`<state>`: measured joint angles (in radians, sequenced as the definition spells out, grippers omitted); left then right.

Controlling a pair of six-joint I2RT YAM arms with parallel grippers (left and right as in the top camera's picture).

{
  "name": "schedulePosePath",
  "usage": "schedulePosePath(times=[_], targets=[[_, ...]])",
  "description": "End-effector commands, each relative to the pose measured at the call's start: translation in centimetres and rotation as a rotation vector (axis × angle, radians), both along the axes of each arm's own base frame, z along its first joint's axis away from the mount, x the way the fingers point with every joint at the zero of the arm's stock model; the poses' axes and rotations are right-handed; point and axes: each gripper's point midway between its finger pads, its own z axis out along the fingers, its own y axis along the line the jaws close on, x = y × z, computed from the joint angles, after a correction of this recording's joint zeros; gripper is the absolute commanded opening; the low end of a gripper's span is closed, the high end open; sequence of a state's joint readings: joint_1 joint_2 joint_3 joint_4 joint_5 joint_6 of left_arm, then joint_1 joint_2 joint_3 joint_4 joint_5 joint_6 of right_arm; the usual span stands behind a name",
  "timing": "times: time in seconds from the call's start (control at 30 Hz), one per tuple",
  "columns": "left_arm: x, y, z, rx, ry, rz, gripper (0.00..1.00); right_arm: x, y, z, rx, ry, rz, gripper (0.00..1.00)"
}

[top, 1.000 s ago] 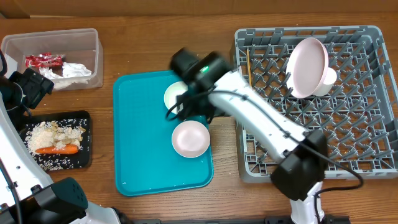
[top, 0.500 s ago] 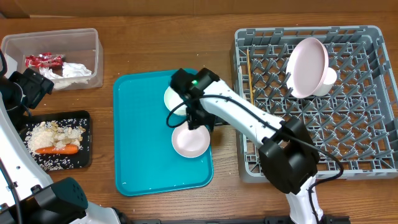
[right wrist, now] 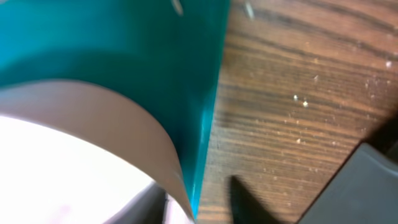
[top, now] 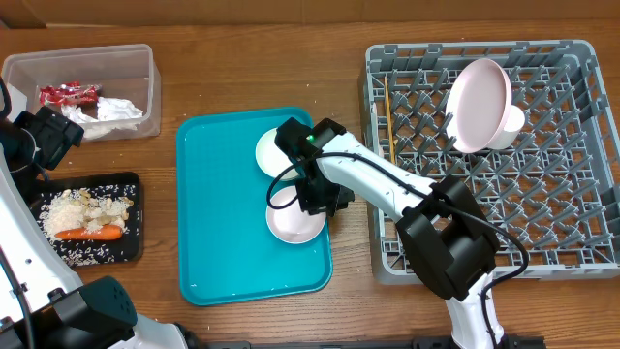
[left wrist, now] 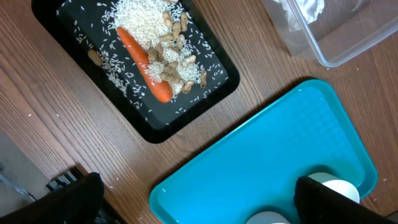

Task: Sort waste into correct bins and load items into the dishwasher rack
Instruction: 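Reach the right gripper to the pink bowl and grasp its rim, then lift the pink bowl right into the gray rack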

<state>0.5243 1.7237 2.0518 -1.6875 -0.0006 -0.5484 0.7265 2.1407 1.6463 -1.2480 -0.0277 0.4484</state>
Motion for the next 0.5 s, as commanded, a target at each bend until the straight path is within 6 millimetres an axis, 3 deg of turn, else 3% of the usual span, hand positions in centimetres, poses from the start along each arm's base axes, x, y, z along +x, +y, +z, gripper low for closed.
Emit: schedulePosePath(times=[0.0,0.07,0.23,0.4,0.47], targets=[[-0.1,0.1,-0.2,-0.001,0.011,0.009,1.00,-0.8,-0.1,0.3,-0.009,0.041,0.002,0.15],[-0.1,0.1,-0.2,-0.001,0.011,0.009,1.00,-1.1,-0.5,1.0,-0.026,0.059,0.002,0.04],[-0.1,0.1,-0.2,-0.001,0.011,0.009,1.00,-1.5,-0.8,3.6,-0.049,0.078,-0.025,0.04],[-0.1,0.1,-0.2,-0.001,0.011,0.009,1.00,-1.2,-0.7,7.6,-0.014,0.034,-0.031,0.04],[-0.1,0.1,-0.2,-0.001,0.011,0.009,1.00,-1.1,-1.6,9.6,-0.040,-0.015,-0.061,0.04]])
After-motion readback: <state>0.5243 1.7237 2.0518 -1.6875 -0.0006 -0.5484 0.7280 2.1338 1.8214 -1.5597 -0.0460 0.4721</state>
